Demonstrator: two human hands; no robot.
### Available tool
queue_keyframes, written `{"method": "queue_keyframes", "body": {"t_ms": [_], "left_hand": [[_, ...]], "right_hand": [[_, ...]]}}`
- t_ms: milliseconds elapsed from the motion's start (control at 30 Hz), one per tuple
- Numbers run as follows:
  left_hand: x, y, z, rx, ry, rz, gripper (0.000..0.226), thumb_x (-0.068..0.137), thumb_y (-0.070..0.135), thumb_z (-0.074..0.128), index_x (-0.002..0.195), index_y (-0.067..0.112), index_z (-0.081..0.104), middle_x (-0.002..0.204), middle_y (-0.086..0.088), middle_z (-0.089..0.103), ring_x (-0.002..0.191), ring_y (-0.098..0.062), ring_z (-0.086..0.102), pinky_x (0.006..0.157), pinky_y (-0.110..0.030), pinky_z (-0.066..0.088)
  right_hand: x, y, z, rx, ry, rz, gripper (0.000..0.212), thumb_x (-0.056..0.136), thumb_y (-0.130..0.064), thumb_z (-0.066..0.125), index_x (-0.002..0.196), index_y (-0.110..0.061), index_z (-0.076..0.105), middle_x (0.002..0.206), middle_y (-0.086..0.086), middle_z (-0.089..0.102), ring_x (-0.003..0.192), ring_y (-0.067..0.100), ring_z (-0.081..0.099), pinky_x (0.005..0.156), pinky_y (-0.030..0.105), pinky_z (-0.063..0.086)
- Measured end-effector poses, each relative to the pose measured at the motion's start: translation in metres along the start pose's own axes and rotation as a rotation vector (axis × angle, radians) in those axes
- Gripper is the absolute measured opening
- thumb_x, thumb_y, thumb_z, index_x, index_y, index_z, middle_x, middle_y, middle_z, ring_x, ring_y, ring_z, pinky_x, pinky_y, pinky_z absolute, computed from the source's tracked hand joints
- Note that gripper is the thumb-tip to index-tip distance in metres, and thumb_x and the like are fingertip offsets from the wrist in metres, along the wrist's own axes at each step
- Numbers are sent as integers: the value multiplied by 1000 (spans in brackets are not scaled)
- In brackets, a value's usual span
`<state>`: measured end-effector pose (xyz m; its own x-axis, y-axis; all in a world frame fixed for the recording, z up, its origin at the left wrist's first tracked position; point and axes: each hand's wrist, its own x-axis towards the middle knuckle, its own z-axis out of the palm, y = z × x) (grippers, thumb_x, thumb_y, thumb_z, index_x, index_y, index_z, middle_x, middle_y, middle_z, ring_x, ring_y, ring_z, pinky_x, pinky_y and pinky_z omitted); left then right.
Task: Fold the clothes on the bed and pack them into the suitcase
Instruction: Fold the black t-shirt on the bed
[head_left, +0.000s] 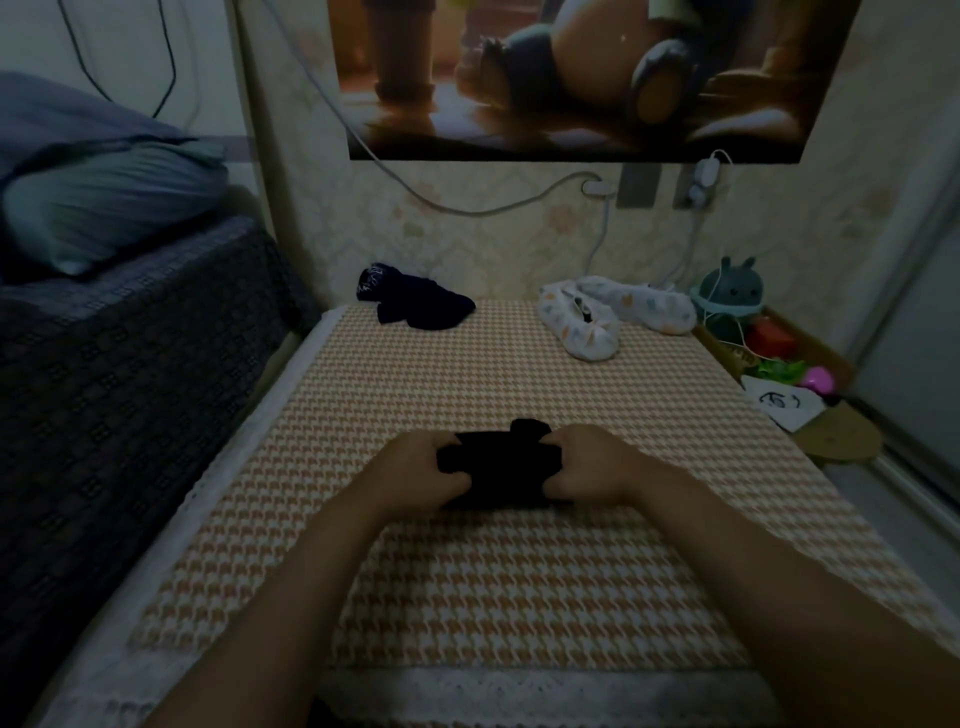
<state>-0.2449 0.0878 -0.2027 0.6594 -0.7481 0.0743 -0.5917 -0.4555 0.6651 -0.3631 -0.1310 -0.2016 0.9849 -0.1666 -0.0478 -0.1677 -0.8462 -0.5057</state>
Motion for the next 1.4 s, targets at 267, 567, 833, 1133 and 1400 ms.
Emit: {"method": "queue_keyframes", "body": {"t_ms": [267,567,833,1133,1400], "left_hand": [[23,-13,11,-113,272,-175,32,86,35,67,113,19,59,102,3,63,85,-9,62,69,-25,54],[47,-24,60,405,212,214,64,94,48,17,140,17,49,138,-2,54,124,-19,51,107,-37,38],[46,-32,65,410,15,110,58,102,50,18,152,21,25,155,3,31,143,-15,25,120,-35,16],[39,-17,60,197,60,-237,62,101,48,26,149,9,28,157,-8,24,145,-24,19,120,-34,17],[48,4,38,176,61,-430,52,93,58,41,91,11,60,95,-3,64,78,-19,57,67,-27,47]], "right_hand": [[9,5,-3,312,235,163,31,87,-30,68,111,-14,57,100,3,66,76,10,62,57,21,47],[47,15,33,-362,357,-120,56,86,-28,32,132,-8,58,144,21,45,125,41,48,108,55,35],[38,23,46,-131,63,-23,69,86,-44,22,154,-33,16,155,3,29,139,21,27,117,38,21],[37,14,36,-218,115,-10,52,84,-54,40,129,-29,50,108,-1,55,101,19,51,84,33,45],[32,3,53,-195,259,-158,28,87,-49,38,87,-21,40,83,-5,43,74,13,41,67,30,32]]}}
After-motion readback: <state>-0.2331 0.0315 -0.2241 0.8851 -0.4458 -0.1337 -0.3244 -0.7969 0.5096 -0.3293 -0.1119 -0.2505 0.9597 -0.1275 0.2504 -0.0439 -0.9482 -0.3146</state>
